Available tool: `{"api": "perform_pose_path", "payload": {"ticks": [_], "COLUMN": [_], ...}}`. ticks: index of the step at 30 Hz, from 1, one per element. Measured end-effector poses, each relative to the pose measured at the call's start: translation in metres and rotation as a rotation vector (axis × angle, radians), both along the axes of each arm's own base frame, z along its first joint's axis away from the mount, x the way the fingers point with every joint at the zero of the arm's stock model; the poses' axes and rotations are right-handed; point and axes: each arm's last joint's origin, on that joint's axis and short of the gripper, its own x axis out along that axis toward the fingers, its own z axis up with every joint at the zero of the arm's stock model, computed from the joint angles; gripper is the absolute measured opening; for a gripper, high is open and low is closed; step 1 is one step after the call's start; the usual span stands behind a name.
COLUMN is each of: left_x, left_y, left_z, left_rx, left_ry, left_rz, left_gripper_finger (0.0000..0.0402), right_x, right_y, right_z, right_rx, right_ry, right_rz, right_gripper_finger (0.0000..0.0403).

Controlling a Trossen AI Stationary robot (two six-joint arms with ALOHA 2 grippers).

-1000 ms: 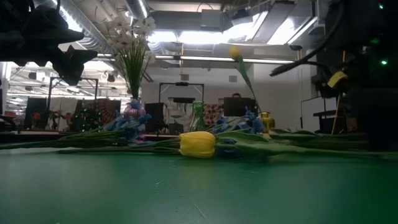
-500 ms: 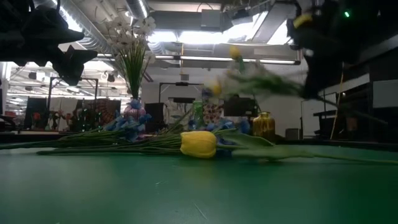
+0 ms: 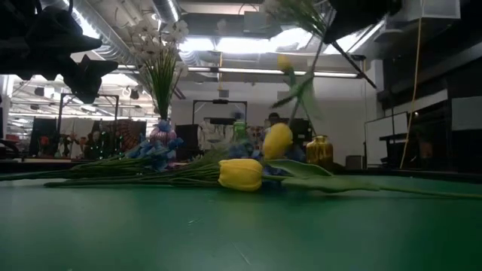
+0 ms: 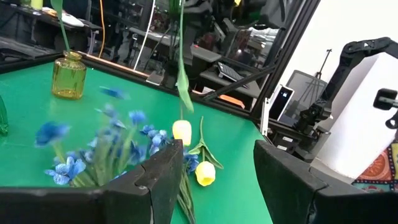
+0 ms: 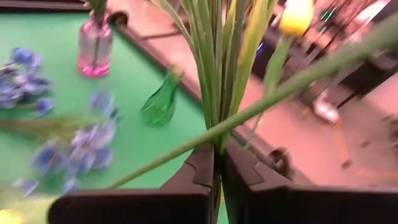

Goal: Sort flowers into vase by color
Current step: Put the white flower into the violet vase

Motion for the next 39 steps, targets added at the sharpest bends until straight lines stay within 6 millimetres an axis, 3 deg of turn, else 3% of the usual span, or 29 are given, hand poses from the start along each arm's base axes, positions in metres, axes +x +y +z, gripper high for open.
{"api": "perform_pose_path", "payload": {"ticks": [14, 26, 29, 33, 39], "left_x": [0.0, 0.0, 0.0, 0.0, 0.0], "left_y": [0.0, 0.0, 0.0, 0.0, 0.0], "left_z": [0.0, 0.0, 0.0, 0.0, 0.0], "left_rx": [0.003, 0.003, -0.001, -0.001, -0.002], "left_ry": [0.0, -0.001, -0.001, -0.001, -0.003], "left_rz": [0.003, 0.008, 0.008, 0.009, 0.017], "left_gripper_finger": [0.0194, 0.0194, 0.0194, 0.0194, 0.0194], "right_x": [0.007, 0.018, 0.019, 0.022, 0.027], "right_y": [-0.003, -0.027, -0.031, -0.033, -0.032], "right_z": [0.015, 0.07, 0.09, 0.105, 0.094], "right_rx": [-0.401, -0.585, -0.579, -0.501, -0.356], "right_ry": [0.078, 0.465, 0.481, 0.373, 0.228], "right_rz": [-0.043, -0.066, -0.068, -0.045, 0.016], "right_gripper_finger": [0.0008, 0.0011, 0.0009, 0.0016, 0.0009]}}
